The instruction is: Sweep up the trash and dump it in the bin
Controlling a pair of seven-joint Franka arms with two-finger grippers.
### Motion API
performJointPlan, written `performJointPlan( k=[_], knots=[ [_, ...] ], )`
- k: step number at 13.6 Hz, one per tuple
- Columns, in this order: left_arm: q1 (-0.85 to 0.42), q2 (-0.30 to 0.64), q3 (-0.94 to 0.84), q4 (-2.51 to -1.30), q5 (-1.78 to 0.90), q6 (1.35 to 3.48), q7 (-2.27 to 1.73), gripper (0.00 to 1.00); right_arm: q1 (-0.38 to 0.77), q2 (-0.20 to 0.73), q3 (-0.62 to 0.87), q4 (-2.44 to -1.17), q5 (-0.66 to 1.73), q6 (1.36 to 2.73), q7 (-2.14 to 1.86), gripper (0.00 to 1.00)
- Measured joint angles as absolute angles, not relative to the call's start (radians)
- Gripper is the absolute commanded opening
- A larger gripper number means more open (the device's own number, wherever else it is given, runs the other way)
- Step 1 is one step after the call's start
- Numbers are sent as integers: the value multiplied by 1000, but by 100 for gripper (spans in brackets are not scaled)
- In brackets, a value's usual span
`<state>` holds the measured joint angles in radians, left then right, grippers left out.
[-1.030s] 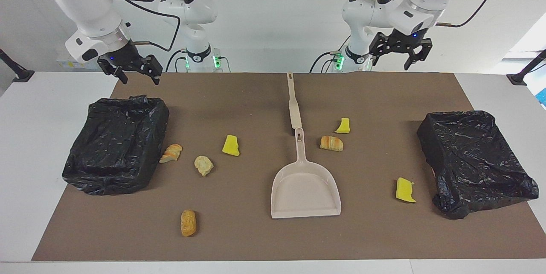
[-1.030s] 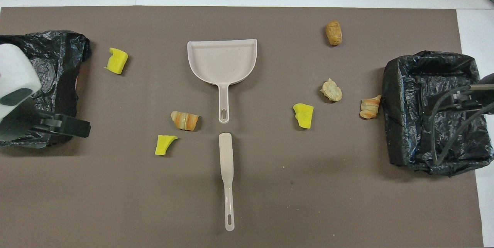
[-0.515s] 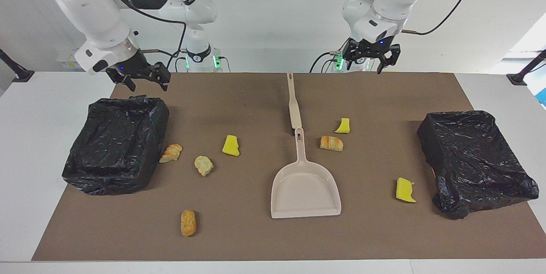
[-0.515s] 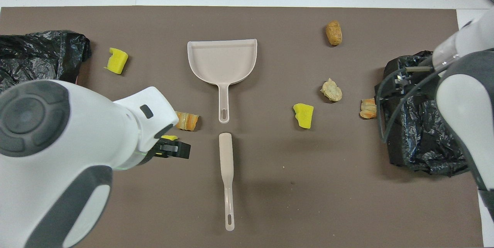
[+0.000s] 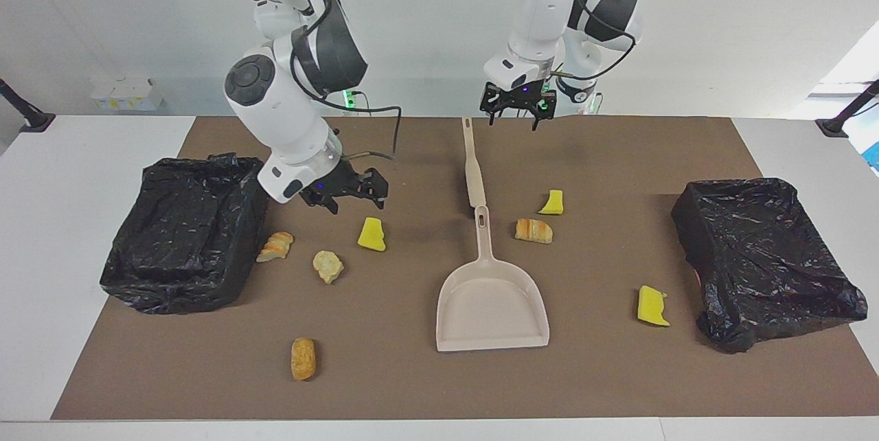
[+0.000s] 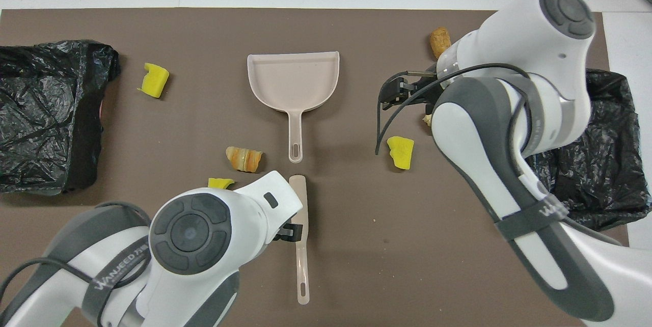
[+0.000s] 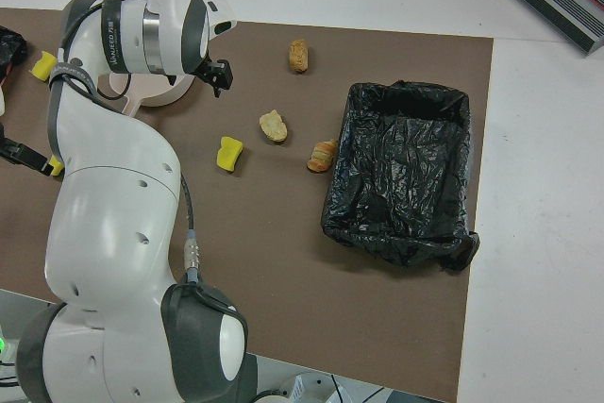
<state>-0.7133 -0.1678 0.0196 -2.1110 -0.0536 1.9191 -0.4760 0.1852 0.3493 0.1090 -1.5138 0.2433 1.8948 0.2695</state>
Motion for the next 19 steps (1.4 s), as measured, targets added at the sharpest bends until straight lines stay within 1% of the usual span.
performJointPlan(
  k=[2,6,12,17,19],
  knots=[
    [-744,-164,20,-2151,-54,1954,-494,100,232,376,109,-1514,248,1953,319,100],
    [-822,-116,19,-2233,-54,2110,-605,100,305,420,109,-1516,250,2041,368,100],
    [-863,-72,19,-2287,-58,2177,-646,100,393,515,107,-1512,249,2166,421,100],
    [-891,-69,18,-2329,-77,2203,-647,100,462,566,104,-1459,163,2184,513,100],
    [-900,-69,18,-2335,-97,2203,-647,100,481,584,104,-1449,134,2201,526,95]
  ],
)
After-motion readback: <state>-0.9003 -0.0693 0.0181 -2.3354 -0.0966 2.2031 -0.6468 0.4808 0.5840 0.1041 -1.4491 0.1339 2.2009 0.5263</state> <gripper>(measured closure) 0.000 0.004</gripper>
